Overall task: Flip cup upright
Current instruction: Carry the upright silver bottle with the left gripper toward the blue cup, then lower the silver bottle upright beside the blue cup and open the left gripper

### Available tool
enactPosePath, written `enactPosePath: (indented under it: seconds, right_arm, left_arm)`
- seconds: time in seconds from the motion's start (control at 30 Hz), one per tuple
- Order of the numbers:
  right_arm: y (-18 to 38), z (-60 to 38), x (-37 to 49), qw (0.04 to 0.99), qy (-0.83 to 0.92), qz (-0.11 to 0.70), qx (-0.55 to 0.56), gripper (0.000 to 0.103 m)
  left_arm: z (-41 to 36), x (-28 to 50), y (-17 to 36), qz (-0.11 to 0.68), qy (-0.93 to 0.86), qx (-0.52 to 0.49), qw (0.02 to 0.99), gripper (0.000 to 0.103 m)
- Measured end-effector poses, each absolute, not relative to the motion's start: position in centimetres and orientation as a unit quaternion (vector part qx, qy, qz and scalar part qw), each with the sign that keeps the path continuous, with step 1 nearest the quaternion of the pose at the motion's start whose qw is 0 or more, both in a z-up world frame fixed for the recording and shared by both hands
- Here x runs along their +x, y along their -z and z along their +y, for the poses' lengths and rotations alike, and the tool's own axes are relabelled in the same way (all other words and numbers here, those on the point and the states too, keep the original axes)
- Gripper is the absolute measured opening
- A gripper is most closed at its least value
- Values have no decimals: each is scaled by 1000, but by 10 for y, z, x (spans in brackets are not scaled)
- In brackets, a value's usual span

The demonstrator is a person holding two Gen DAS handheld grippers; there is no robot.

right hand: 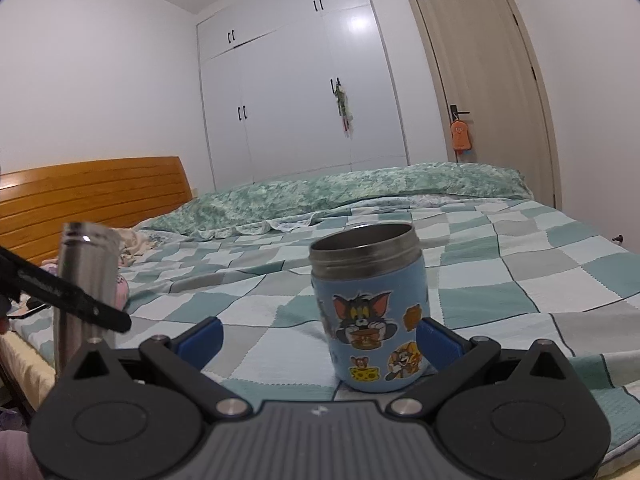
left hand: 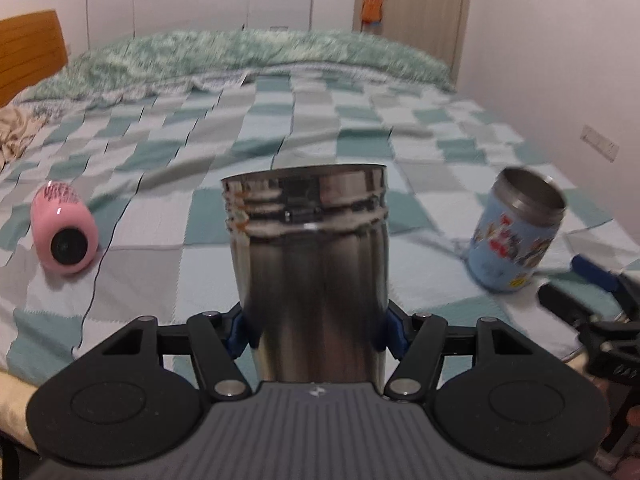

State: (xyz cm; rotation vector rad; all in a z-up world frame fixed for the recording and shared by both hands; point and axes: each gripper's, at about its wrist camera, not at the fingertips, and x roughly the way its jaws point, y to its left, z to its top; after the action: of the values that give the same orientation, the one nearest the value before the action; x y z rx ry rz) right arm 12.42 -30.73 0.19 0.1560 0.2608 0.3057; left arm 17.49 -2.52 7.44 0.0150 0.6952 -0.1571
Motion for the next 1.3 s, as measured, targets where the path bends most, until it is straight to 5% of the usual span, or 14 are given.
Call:
enactPosePath:
  seconds: [0.3,0.77,1.3]
  right_arm:
    - [-3,-318,119,985,-107,108,82,103]
    - [4,-328,126,990,-75,106,59,103]
    - [6,-327,128,989,-79,106,58,103]
  left_arm:
    - [-74,196,-91,261,109,7,959,64]
    - [-123,232,-34,167,86,15,982,65]
    - [-127,224,-8,157,96,55,981,66]
